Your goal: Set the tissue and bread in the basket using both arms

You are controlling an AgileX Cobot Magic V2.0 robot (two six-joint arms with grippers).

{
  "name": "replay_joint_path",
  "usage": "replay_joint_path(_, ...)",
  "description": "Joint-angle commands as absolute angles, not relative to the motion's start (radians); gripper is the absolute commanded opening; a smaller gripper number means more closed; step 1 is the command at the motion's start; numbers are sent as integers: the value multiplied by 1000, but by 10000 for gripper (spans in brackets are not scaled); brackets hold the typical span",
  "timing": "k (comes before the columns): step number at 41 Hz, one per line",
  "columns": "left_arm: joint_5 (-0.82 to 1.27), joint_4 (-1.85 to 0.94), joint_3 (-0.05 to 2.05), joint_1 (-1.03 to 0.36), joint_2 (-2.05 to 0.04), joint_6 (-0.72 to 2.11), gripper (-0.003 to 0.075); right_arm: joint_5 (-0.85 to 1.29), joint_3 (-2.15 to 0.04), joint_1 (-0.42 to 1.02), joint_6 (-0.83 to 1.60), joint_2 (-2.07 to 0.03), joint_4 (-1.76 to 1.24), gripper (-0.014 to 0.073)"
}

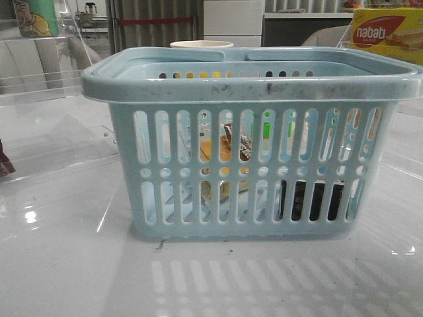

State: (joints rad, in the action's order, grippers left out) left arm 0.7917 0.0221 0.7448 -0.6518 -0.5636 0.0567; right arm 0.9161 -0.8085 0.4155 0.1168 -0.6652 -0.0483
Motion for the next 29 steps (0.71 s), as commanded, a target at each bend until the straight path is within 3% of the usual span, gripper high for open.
replay_joint_path(1, 704, 23, 770, -659, -569, 49, 434, 861, -835, 415, 121, -666, -37, 278)
replay_joint_path(11, 704, 23, 770, -659, -569, 49, 419, 861, -835, 415, 121, -666, -37, 92)
replay_joint_path(15, 704, 23, 770, -659, -569, 49, 354, 861, -835, 415, 121, -666, -36, 57)
replay_joint_path(29, 704, 23, 770, -659, -569, 49, 92, 858, -835, 415, 161, -666, -33, 57)
